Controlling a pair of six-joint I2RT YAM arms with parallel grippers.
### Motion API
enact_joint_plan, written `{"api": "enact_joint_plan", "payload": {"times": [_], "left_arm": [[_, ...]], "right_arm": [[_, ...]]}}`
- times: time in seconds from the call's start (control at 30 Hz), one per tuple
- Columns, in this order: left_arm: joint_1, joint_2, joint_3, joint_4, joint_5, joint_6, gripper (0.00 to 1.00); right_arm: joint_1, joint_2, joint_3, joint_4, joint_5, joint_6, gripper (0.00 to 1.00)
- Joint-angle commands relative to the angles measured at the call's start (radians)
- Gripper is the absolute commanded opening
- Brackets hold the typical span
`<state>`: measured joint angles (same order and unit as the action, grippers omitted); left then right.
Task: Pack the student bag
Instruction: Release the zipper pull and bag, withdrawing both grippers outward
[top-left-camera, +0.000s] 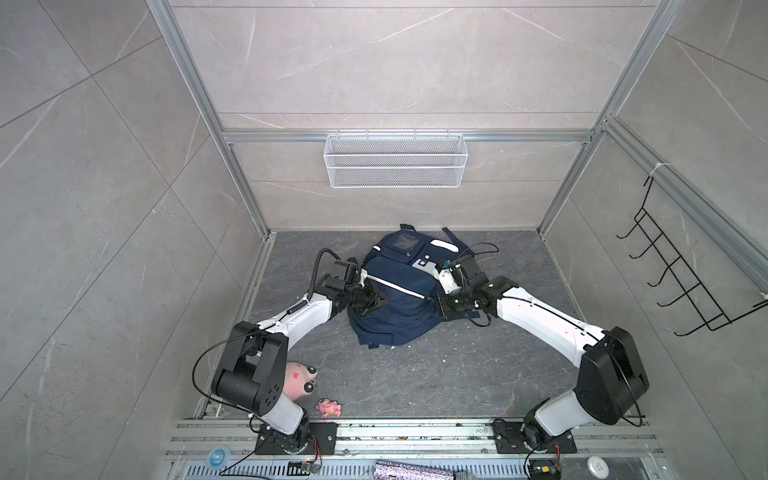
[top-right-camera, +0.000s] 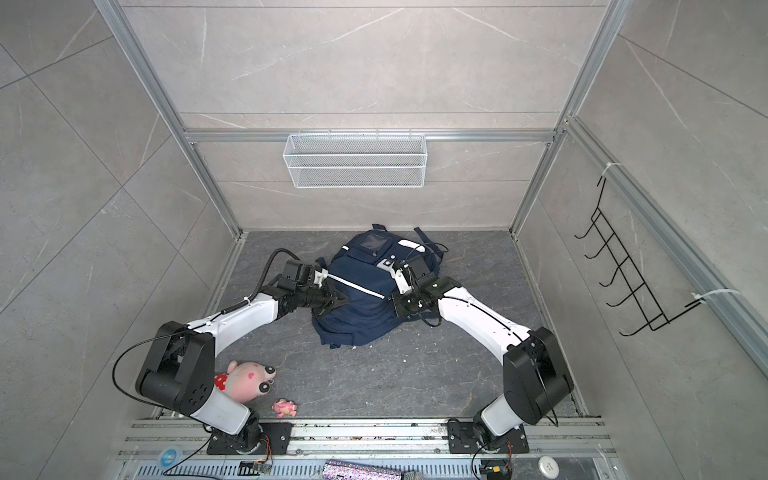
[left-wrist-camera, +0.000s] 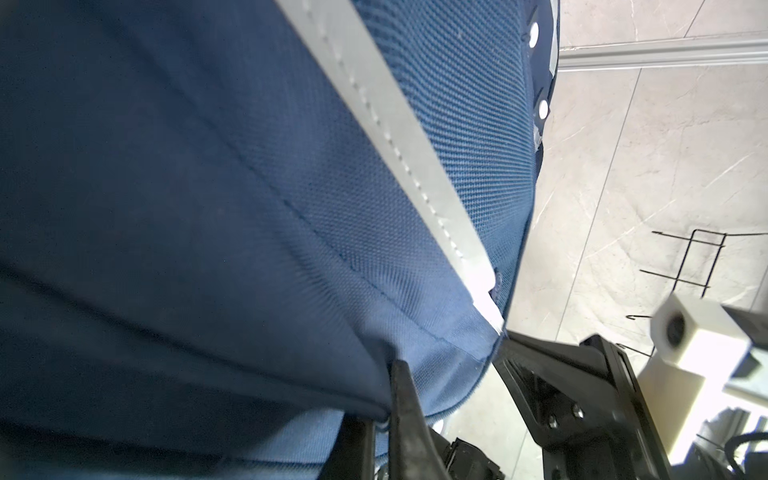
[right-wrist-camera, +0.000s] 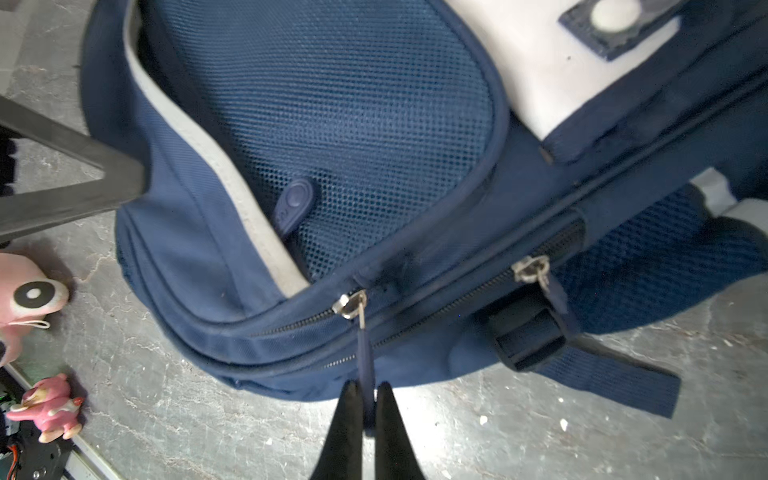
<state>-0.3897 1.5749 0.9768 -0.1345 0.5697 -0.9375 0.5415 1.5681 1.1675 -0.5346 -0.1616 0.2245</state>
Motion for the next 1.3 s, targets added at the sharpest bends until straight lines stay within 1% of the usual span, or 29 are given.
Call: {"api": "enact_joint_plan", "payload": {"times": [0.0,0.13,0.17,0.2,0.27,0.33,0.37,0.43,0.47,0.5,0.57,0.63,0.67,0.7,0.73,0.77,0.83,0.93,1.0,1.13,1.27], "left_arm": [[0.019,-0.046,-0.011,-0.076,0.002,0.066,0.0],[0.003,-0.041,0.006,-0.079,0.02,0.074,0.0],[0.002,-0.044,0.007,-0.085,0.019,0.072,0.02],[0.002,-0.045,0.011,-0.086,0.021,0.067,0.12],[0.002,-0.051,0.025,-0.095,0.029,0.064,0.38],[0.002,-0.059,0.064,-0.147,0.031,0.081,0.52],[0.004,-0.066,0.092,-0.189,0.022,0.105,0.57],[0.016,-0.077,0.149,-0.287,0.0,0.159,0.61],[0.032,-0.08,0.177,-0.335,-0.007,0.184,0.63],[0.052,-0.082,0.195,-0.367,-0.003,0.203,0.65],[0.109,-0.084,0.227,-0.409,0.021,0.237,0.7],[0.167,-0.078,0.254,-0.433,0.038,0.28,0.72],[0.195,-0.065,0.275,-0.45,0.037,0.309,0.75],[0.213,-0.048,0.296,-0.468,0.027,0.344,0.75],[0.227,-0.022,0.324,-0.489,0.002,0.381,0.75],[0.239,0.011,0.349,-0.498,-0.024,0.412,0.76],[0.261,0.086,0.381,-0.477,-0.026,0.433,0.76],[0.264,0.212,0.451,-0.479,-0.021,0.461,0.76],[0.26,0.271,0.474,-0.467,-0.017,0.455,0.75],[0.236,0.321,0.459,-0.422,-0.026,0.451,0.74],[0.194,0.315,0.383,-0.348,0.022,0.441,0.74]], "right_arm": [[-0.046,0.025,0.014,0.01,0.079,0.044,0.0],[-0.044,0.005,-0.024,0.022,0.062,0.032,0.0],[-0.044,0.001,-0.033,0.012,0.064,0.024,0.03],[-0.044,-0.004,-0.04,0.006,0.062,0.02,0.07],[-0.045,-0.031,-0.063,0.004,0.058,0.02,0.18],[-0.044,-0.063,-0.075,0.004,0.058,0.022,0.27],[-0.045,-0.08,-0.076,-0.003,0.072,0.028,0.35],[-0.044,-0.099,-0.076,-0.019,0.098,0.041,0.41],[-0.045,-0.106,-0.076,-0.028,0.112,0.048,0.43],[-0.046,-0.111,-0.076,-0.035,0.124,0.054,0.5],[-0.05,-0.123,-0.08,-0.05,0.153,0.073,0.57],[-0.064,-0.133,-0.08,-0.067,0.178,0.1,0.66],[-0.081,-0.135,-0.077,-0.082,0.194,0.117,0.73],[-0.096,-0.134,-0.074,-0.101,0.211,0.135,0.78],[-0.121,-0.123,-0.065,-0.131,0.232,0.159,0.8],[-0.154,-0.108,-0.054,-0.168,0.239,0.183,0.81],[-0.219,-0.09,-0.054,-0.191,0.212,0.214,0.82],[-0.312,-0.086,-0.079,-0.157,0.139,0.257,0.83],[-0.361,-0.061,-0.085,-0.135,0.099,0.281,0.83],[-0.387,0.017,-0.079,-0.075,0.083,0.298,0.81],[-0.386,0.127,-0.043,-0.033,0.111,0.26,0.81]]}}
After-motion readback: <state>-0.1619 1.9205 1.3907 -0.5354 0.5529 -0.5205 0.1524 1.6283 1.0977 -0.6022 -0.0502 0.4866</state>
